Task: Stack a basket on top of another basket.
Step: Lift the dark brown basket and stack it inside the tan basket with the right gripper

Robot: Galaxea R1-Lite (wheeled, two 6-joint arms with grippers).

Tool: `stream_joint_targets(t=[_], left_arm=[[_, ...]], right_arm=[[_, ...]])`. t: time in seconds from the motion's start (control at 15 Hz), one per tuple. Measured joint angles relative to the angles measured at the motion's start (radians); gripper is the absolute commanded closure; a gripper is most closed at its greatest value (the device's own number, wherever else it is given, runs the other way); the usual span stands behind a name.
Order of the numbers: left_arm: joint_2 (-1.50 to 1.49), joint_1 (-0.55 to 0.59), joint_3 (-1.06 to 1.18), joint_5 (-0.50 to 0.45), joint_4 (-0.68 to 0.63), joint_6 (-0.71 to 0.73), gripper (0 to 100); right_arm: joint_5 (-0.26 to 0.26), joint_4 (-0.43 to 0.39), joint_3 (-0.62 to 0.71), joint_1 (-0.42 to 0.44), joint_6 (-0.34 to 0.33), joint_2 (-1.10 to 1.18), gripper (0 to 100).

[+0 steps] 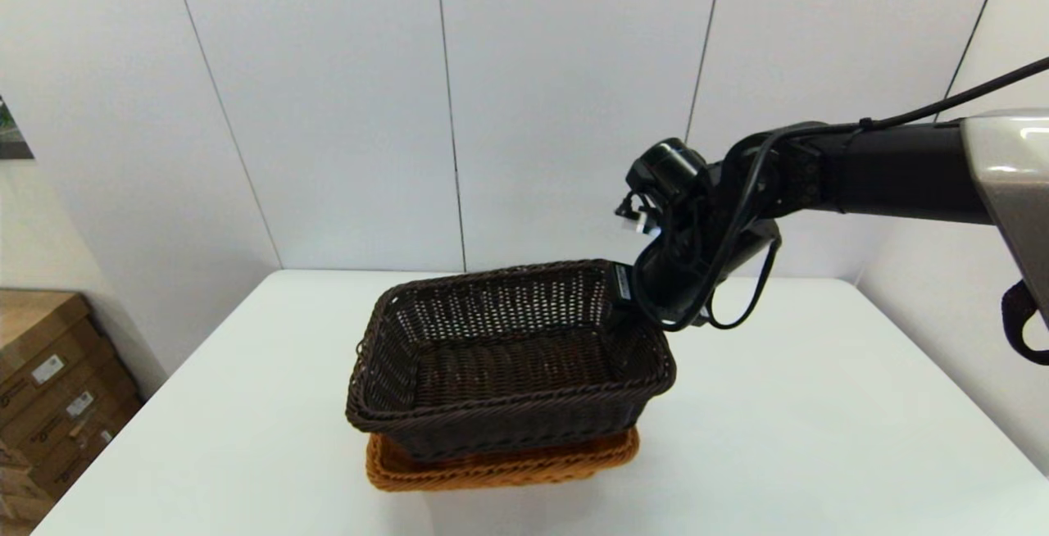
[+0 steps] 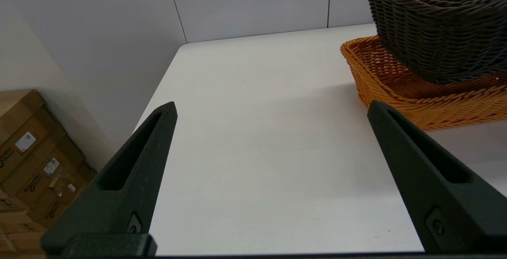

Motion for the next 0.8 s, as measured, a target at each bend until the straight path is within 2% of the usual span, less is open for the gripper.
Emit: stream_joint_targets(t=[0.4,0.8], left_arm=[[0.000,0.000,0.000,0.000,0.000,0.000,0],[0.000,0.000,0.000,0.000,0.000,0.000,0]], right_arm=[[0.001,0.000,-0.041,0.036,0.010,0.039,100],[0.001,-0.003,-0.066,0.036,0.003,0.068,100]])
